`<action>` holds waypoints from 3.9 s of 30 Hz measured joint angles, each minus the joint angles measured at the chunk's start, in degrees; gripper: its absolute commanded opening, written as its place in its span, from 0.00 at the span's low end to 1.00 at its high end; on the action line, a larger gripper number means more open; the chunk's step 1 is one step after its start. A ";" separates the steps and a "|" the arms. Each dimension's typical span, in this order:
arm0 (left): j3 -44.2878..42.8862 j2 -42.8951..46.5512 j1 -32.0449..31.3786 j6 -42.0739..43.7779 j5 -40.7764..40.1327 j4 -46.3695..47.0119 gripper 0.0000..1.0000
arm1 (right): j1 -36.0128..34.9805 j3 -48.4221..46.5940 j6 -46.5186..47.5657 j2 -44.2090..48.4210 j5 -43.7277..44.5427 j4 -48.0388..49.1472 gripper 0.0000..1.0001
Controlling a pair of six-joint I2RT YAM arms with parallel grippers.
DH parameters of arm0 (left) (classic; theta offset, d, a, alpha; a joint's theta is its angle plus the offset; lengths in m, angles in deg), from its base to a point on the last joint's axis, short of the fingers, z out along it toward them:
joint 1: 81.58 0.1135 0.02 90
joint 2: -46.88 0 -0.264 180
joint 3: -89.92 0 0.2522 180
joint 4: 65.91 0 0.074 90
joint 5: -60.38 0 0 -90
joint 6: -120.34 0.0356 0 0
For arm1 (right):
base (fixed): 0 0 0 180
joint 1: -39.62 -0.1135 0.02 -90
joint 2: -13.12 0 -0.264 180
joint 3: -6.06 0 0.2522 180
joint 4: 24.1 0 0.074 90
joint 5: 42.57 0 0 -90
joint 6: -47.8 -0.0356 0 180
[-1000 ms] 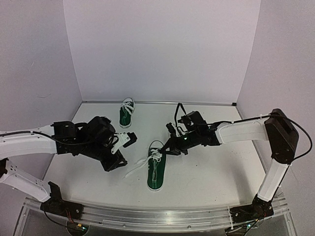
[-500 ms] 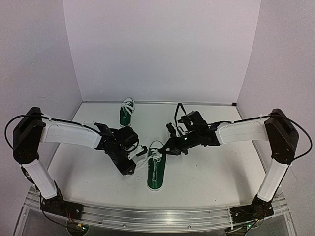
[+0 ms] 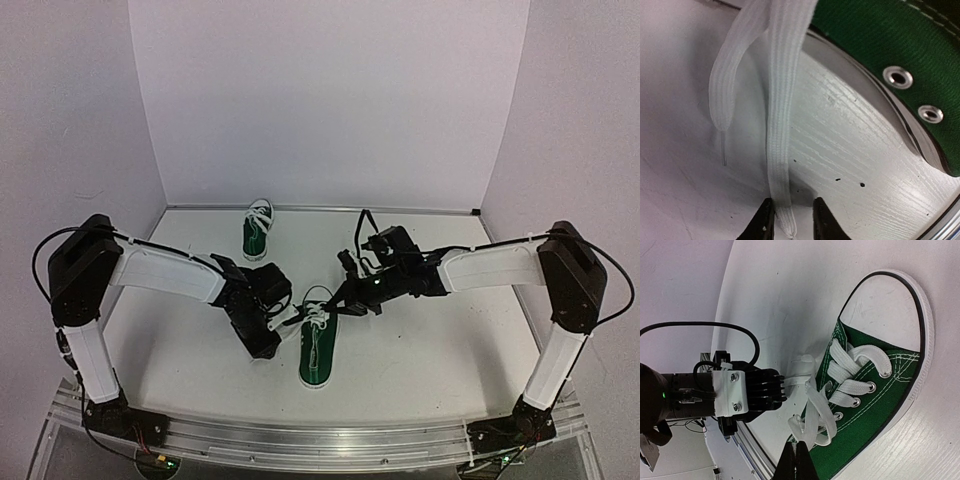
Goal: Tie the shoes
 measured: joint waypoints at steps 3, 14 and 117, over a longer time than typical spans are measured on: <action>-1.07 -0.90 0.27 -0.05 0.87 -0.02 0.11 | 0.00 0.00 0.00 0.00 0.02 0.00 0.00; -0.62 -0.24 0.52 -0.40 1.21 0.65 0.00 | 0.00 0.00 0.00 0.00 0.02 0.00 0.00; 30.71 29.12 1.37 -21.11 -3.99 56.01 0.57 | -5.25 -13.26 0.33 -10.51 -4.69 -1.51 0.38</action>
